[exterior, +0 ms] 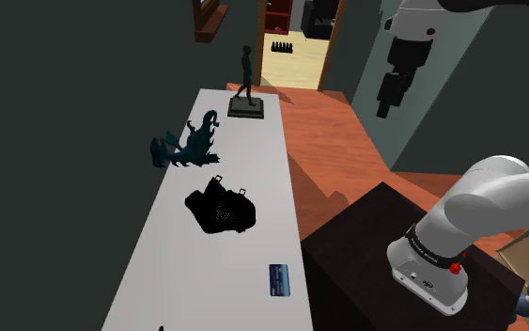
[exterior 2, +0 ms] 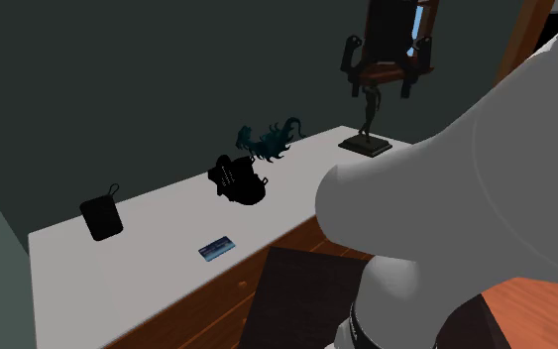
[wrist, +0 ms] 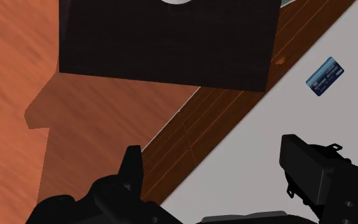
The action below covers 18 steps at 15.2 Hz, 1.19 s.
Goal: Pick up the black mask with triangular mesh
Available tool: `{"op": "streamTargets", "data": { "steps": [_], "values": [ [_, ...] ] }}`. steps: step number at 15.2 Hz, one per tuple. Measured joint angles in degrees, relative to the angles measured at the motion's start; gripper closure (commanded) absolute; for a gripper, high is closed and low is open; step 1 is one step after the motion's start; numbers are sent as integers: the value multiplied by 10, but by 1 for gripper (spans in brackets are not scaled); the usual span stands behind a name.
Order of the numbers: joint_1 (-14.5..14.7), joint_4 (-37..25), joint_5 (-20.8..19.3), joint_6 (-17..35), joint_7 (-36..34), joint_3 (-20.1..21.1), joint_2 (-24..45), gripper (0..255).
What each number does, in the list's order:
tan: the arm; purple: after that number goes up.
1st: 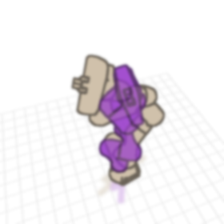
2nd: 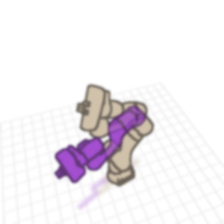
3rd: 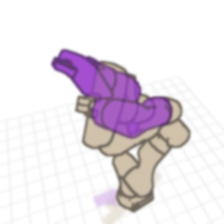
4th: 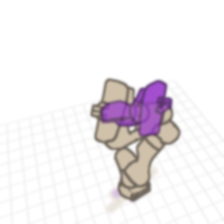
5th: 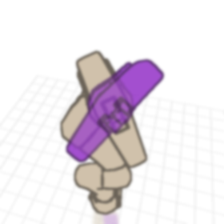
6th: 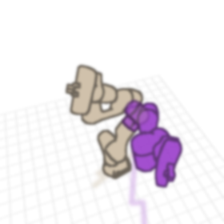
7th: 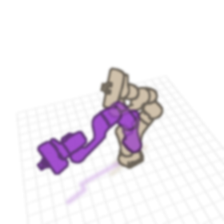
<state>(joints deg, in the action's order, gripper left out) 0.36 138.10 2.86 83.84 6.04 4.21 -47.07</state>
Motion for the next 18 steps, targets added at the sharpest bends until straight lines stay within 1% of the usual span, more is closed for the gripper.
{"op": "streamTargets", "data": {
  "steps": [2, 7, 12, 18],
  "values": [
    [3, 2, 4, 6, -4, 5, 3, 0],
    [24, 18, 36, 72, -30, 49, 48, 0],
    [45, 16, 63, 147, -60, 100, 116, 0],
    [64, -5, 78, 231, -96, 159, 209, 0]
  ]
}}
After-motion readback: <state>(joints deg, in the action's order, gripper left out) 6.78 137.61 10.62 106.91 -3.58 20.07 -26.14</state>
